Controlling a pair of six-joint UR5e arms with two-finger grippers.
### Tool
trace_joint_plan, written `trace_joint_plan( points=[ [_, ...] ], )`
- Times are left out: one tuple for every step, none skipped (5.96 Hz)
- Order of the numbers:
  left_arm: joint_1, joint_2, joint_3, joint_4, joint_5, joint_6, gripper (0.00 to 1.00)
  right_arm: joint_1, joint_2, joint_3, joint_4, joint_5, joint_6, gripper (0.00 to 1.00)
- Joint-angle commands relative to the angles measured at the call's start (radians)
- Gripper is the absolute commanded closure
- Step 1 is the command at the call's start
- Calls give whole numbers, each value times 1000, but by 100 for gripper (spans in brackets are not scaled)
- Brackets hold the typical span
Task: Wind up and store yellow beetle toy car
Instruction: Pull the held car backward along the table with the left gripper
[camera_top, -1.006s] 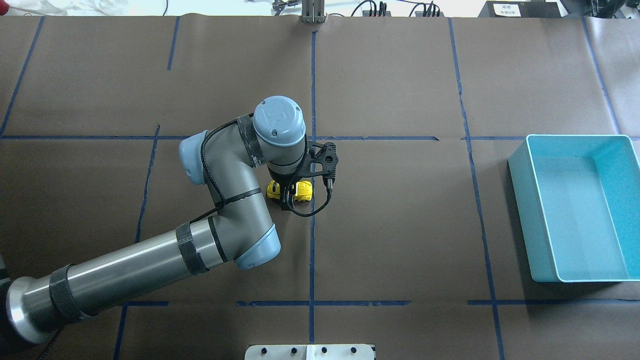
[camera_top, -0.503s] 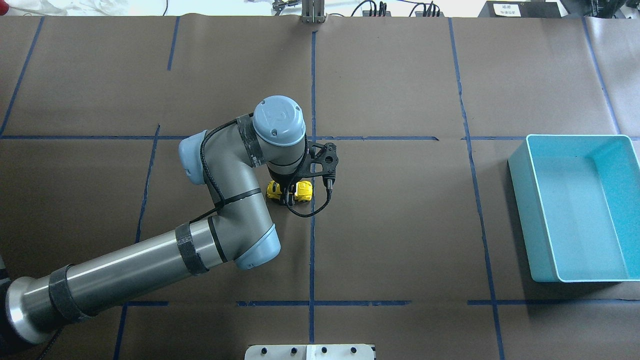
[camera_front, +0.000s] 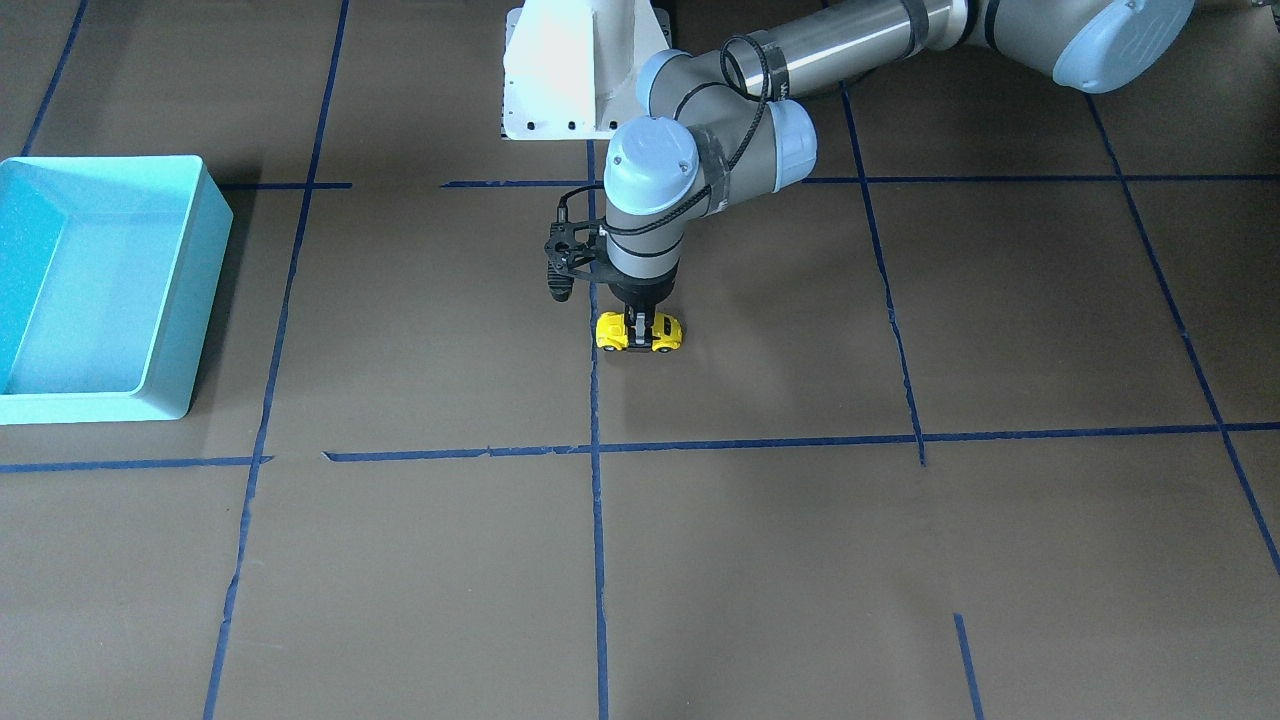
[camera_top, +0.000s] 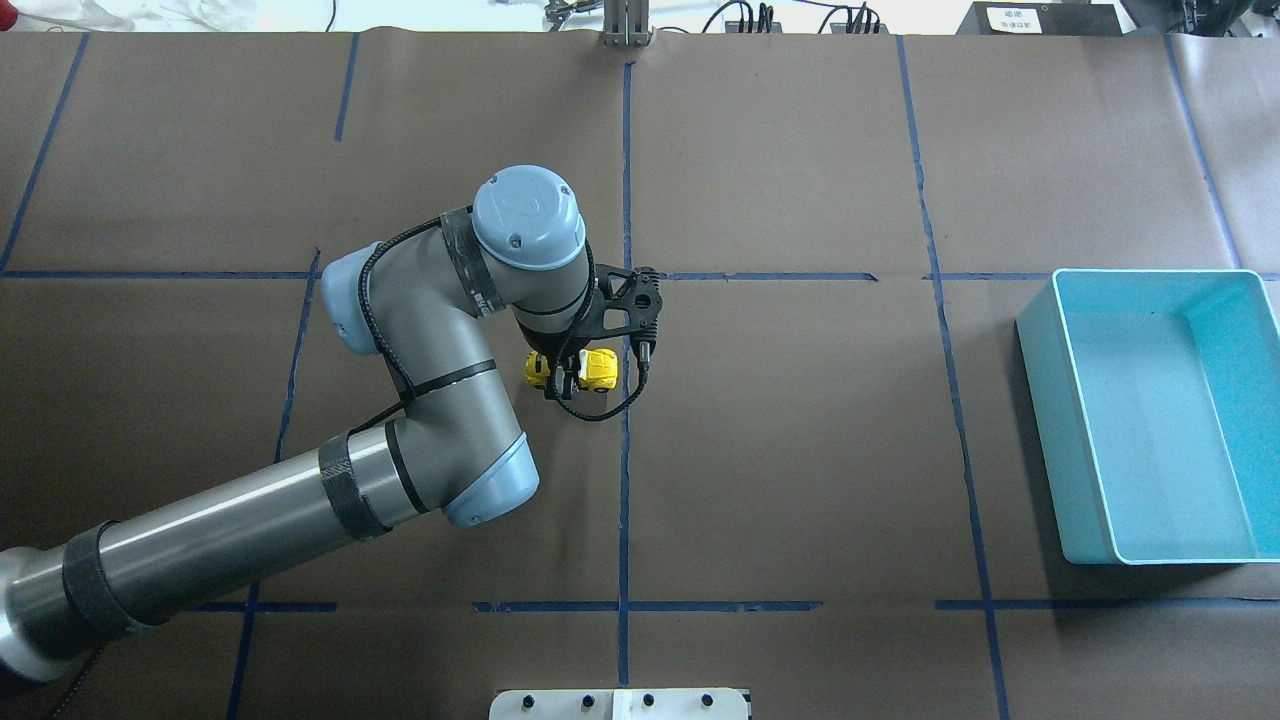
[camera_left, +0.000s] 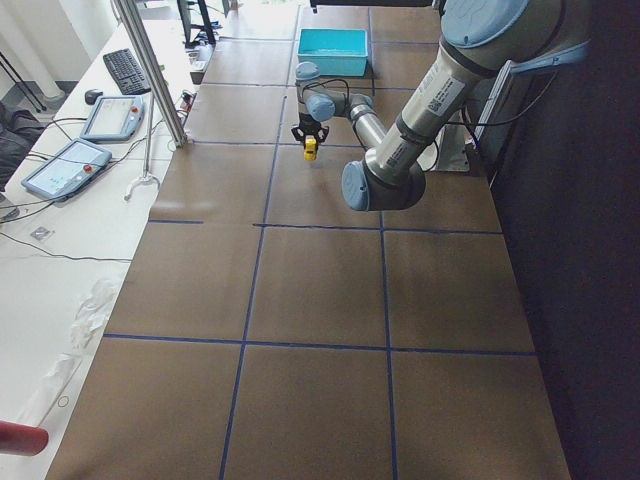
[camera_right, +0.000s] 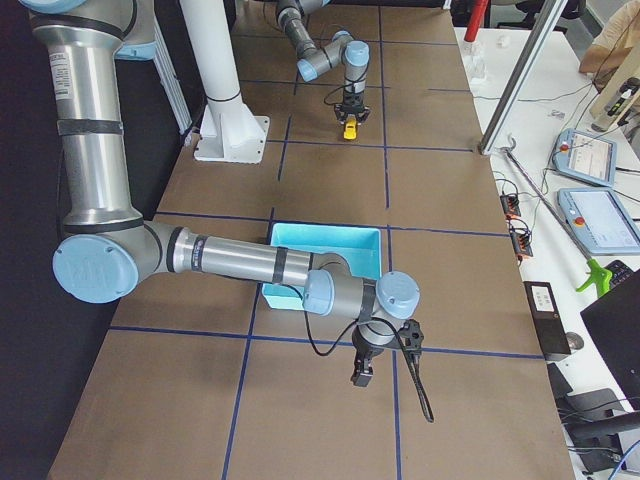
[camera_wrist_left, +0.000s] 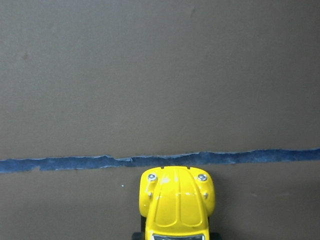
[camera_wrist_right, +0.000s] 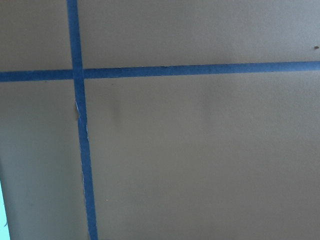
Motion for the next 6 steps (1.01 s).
trace_joint_plan(
  points=[
    [-15,15,-13,-30,-18,1,100,0,0,0,0,0,0,0],
    [-17,38,-11,-102,-18,-3,100,0,0,0,0,0,0,0],
    [-14,42,-11,-144,-16,-9,100,0,0,0,0,0,0,0],
    [-14,42,-10,-147,-16,-11,100,0,0,0,0,0,0,0],
    [-14,47,-10,-149,-18,-6,100,0,0,0,0,0,0,0],
    [-11,47,-4,-170,-16,-12,100,0,0,0,0,0,0,0]
  ],
)
